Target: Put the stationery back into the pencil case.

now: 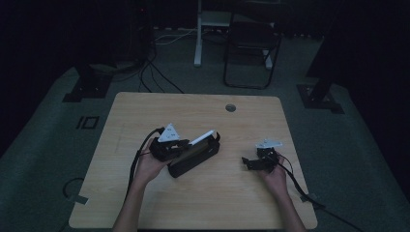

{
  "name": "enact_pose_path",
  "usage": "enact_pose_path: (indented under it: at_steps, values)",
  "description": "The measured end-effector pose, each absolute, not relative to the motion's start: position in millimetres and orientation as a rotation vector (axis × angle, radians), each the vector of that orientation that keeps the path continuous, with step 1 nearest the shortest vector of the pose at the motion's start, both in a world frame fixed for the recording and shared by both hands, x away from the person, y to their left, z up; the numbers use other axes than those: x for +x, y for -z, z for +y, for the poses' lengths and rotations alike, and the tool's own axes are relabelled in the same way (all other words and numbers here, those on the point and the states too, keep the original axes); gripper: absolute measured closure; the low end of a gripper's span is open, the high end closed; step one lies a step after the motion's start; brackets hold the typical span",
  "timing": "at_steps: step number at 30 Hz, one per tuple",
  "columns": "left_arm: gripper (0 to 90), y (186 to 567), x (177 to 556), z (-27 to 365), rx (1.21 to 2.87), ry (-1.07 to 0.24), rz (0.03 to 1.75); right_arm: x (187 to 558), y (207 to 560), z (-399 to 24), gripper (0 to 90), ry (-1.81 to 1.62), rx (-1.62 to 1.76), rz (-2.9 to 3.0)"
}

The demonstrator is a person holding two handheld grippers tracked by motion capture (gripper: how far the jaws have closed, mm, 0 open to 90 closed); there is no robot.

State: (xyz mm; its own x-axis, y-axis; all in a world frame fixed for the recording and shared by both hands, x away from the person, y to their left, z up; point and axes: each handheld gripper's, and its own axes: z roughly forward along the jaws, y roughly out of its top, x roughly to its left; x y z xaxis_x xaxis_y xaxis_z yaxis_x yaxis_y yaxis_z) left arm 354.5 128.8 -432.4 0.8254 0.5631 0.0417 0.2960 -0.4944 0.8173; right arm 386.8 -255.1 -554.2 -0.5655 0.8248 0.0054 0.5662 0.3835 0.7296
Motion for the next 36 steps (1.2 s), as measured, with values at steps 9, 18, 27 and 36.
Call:
enact_pose_path:
  at_steps: [9, 18, 27, 36]
  values:
    - [78.6, 435, 358, 129, 2.135, -0.376, 0.641, 387, 554, -255, 14.0, -0.995, 1.209, 2.289]
    - [78.6, 438, 360, 127, 2.149, -0.372, 0.648, 387, 554, -255, 14.0, -0.995, 1.209, 2.289]
    - [78.6, 441, 363, 125, 2.162, -0.367, 0.661, 387, 554, -255, 14.1, -0.995, 1.21, 2.289]
    - [78.6, 444, 364, 124, 2.167, -0.362, 0.673, 387, 554, -255, 14.1, -0.995, 1.21, 2.289]
